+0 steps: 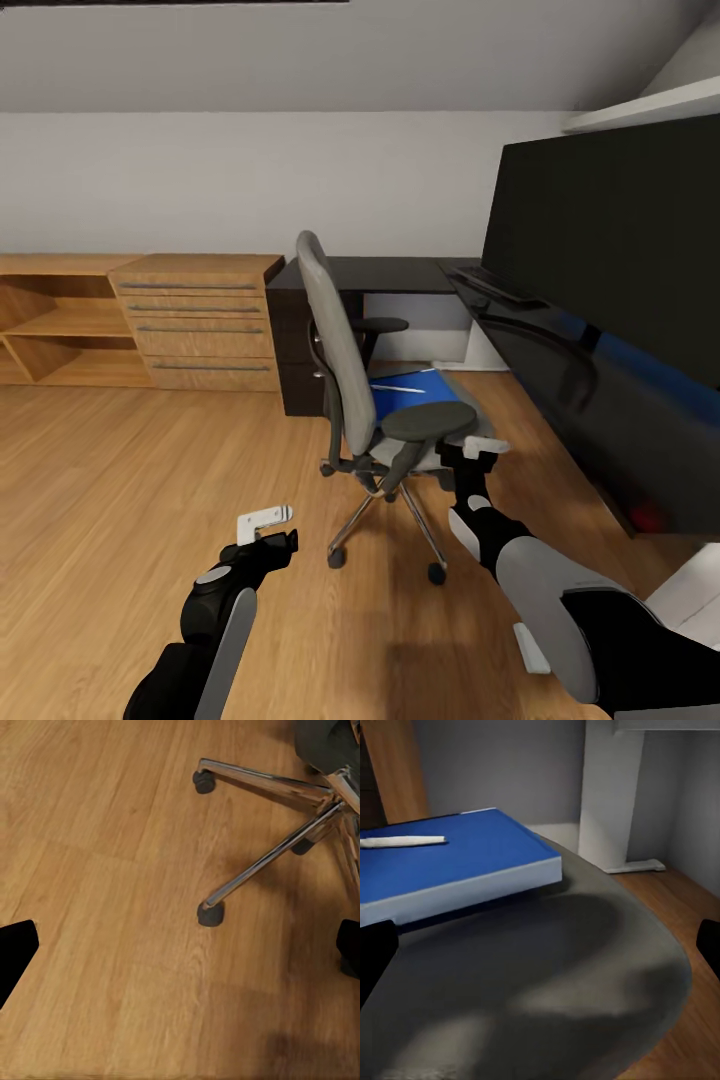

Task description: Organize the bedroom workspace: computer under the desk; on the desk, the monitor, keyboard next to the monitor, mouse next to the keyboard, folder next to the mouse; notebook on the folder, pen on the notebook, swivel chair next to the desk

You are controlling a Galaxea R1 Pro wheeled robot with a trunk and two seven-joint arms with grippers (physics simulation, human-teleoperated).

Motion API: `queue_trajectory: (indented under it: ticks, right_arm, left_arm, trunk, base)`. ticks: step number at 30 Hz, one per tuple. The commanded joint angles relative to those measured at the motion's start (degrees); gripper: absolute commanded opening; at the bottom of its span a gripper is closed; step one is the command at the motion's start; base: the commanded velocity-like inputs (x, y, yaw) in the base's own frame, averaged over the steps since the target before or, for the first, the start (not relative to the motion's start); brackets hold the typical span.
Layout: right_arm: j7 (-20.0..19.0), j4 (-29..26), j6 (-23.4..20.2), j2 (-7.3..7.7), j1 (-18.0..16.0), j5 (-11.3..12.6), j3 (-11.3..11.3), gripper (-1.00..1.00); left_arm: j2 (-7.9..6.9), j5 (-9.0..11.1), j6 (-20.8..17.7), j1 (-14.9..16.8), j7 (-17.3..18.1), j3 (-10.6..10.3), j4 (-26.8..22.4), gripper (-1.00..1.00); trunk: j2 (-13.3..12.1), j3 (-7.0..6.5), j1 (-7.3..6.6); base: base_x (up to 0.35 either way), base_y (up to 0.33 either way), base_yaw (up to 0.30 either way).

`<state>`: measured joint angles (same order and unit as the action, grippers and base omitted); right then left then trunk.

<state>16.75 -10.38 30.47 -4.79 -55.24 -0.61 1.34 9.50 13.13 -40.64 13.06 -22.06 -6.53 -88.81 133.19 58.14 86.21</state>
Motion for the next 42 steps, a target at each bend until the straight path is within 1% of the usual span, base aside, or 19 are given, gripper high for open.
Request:
queue_trajectory:
  ticks: [1, 7, 12, 16, 23, 42]
  right_arm:
    - [0.33, 0.13, 0.12, -0.01, -0.04, -0.08, 0.15, 1.0]
    - [0.26, 0.32, 0.12, 0.01, -0.04, -0.09, 0.15, 1.0]
    - [0.21, 0.36, 0.12, -0.11, -0.04, -0.17, 0.22, 1.0]
    - [0.21, 0.36, 0.12, -0.58, -0.04, -0.24, 0.2, 1.0]
    - [0.21, 0.36, 0.12, -0.94, -0.04, -0.27, 0.24, 1.0]
    - [0.21, 0.36, 0.12, -0.98, -0.03, -0.27, 0.21, 1.0]
  left_arm:
    - [-0.01, 0.62, -0.14, 0.04, -0.54, -0.06, -0.06, 1.0]
    - [0.0, 0.66, -0.14, 0.04, -0.53, 0.0, -0.15, 1.0]
    - [0.0, 0.67, -0.14, 0.04, -0.58, 0.03, -0.32, 1.0]
    - [0.0, 0.67, -0.14, 0.04, -0.62, 0.03, -0.39, 1.0]
    - [0.0, 0.67, -0.18, 0.04, -0.59, 0.03, -0.47, 1.0]
    - [0.0, 0.67, -0.18, 0.04, -0.53, 0.27, -0.66, 1.0]
  trunk:
    - [0.02, 0.05, -0.03]
    - [0.02, 0.05, -0.03]
    - [0.02, 0.05, -0.03]
    - [0.02, 0.05, -0.03]
    - [0.02, 0.05, -0.03]
    - [0.02, 0.05, -0.03]
  base:
    - [-0.216, 0.152, 0.071]
    - [-0.209, 0.165, 0.075]
    - [-0.031, 0.026, 0.076]
    - [-0.002, 0.002, 0.13]
    - [0.0, 0.0, 0.246]
    - [0.0, 0.0, 0.256]
